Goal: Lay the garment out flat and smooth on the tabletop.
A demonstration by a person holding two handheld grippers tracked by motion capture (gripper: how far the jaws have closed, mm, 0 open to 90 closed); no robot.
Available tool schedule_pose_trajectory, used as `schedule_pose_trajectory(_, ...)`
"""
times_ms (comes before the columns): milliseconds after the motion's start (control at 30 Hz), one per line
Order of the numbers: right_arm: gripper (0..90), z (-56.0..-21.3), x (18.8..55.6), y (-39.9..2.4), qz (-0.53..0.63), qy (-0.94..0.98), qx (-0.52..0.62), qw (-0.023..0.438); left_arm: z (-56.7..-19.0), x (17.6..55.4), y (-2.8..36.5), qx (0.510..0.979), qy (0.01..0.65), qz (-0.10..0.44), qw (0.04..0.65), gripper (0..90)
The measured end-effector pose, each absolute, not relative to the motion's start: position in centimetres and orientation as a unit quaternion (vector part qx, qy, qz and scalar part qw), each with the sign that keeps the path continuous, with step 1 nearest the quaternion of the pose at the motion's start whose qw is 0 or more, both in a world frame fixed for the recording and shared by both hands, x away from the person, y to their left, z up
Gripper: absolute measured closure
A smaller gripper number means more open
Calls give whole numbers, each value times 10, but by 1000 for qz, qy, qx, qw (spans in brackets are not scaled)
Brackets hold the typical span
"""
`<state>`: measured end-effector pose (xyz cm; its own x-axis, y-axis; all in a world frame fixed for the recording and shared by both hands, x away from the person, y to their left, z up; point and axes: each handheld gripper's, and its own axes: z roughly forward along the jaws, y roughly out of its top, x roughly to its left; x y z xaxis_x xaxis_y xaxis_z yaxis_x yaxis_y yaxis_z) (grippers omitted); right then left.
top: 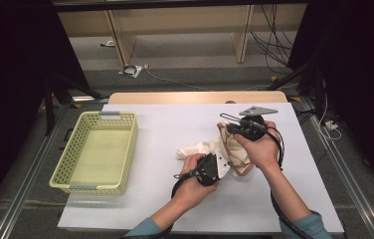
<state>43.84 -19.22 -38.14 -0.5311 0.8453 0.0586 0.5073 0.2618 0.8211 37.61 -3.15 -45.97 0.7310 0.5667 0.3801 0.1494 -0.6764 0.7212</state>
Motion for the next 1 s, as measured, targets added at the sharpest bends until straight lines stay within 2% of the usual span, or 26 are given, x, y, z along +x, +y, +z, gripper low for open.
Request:
schedule_pose_trajectory(67,874,-382,438,-193,417,769,440,201,-455,377,-29,862,213,300,348,817)
schedule_pose_trajectory(133,873,-383,439,-195,418,767,443,200,-450,378,-26,860,225,293,352,870)
schedule_pose_trajectory(500,873,-385,439,-200,423,761,450,200,-426,388,-4,842,257,276,387,882)
schedule_pose_trajectory(1000,873,-387,438,-215,435,743,467,199,-387,439,50,805,327,306,388,882)
